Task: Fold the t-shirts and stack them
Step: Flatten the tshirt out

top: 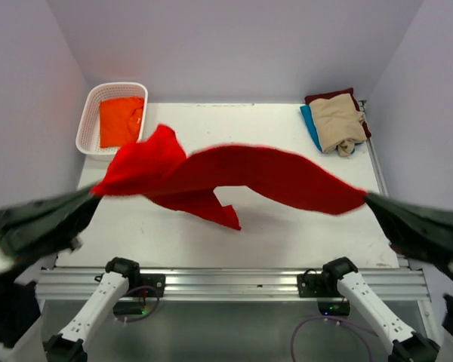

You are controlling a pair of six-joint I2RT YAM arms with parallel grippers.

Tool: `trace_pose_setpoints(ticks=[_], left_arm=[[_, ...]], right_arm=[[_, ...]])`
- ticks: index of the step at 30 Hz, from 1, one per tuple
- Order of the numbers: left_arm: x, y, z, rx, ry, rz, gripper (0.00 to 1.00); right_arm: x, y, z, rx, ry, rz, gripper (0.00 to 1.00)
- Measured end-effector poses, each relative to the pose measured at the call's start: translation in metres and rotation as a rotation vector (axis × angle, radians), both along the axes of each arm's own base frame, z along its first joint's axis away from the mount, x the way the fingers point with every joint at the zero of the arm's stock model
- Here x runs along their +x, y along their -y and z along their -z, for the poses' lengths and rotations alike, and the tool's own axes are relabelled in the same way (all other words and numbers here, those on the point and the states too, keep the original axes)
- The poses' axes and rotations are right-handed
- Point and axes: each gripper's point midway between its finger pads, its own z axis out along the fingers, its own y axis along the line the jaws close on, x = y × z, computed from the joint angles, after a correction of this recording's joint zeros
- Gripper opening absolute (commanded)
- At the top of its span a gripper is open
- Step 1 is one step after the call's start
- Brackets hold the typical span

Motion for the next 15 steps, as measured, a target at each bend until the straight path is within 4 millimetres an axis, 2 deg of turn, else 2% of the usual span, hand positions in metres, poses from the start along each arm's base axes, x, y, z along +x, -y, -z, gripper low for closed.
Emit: trace_pose_setpoints(ticks=[1, 2, 4, 5, 6, 7, 9, 10, 12, 13, 15], left_arm=[[-0.033, -0.002, -0.011, -0.011, 0.069, 0.043, 0.0], [-0.075, -0.005, -0.023, -0.019, 0.15, 0.096, 0.0], [-0.119, -0.007, -0.035, -0.017, 0.244, 0.146, 0.0], [-0.136, -0.008, -0.041, -0.015, 0.291, 0.164, 0.0], [-0.144, -0.008, -0.043, -0.006, 0.318, 0.17, 0.0], [-0.143, -0.007, -0.043, -0.002, 0.318, 0.167, 0.0], [-0.12, -0.005, -0.04, 0.01, 0.275, 0.142, 0.0], [-0.1, -0.003, -0.039, 0.013, 0.238, 0.118, 0.0], [-0.039, 0.001, -0.033, 0.012, 0.127, 0.049, 0.0], [0.002, 0.003, -0.025, 0.01, 0.05, 0.003, 0.0], [0.087, 0.006, 0.007, 0.016, -0.12, -0.09, 0.0]], right_arm=[[-0.032, 0.003, -0.012, 0.001, 0.067, -0.047, 0.0], [-0.058, 0.007, -0.022, 0.003, 0.124, -0.08, 0.0], [-0.091, 0.016, -0.038, 0.018, 0.2, -0.097, 0.0], [-0.097, 0.02, -0.043, 0.028, 0.215, -0.089, 0.0], [-0.091, 0.021, -0.043, 0.035, 0.194, -0.071, 0.0], [-0.079, 0.023, -0.041, 0.05, 0.155, -0.038, 0.0], [-0.043, 0.027, -0.036, 0.075, 0.054, 0.05, 0.0], [-0.017, 0.028, -0.031, 0.084, -0.008, 0.107, 0.0], [0.037, 0.03, -0.016, 0.09, -0.131, 0.224, 0.0], [0.069, 0.031, -0.002, 0.084, -0.204, 0.292, 0.0], [0.14, 0.033, 0.046, 0.04, -0.384, 0.451, 0.0]])
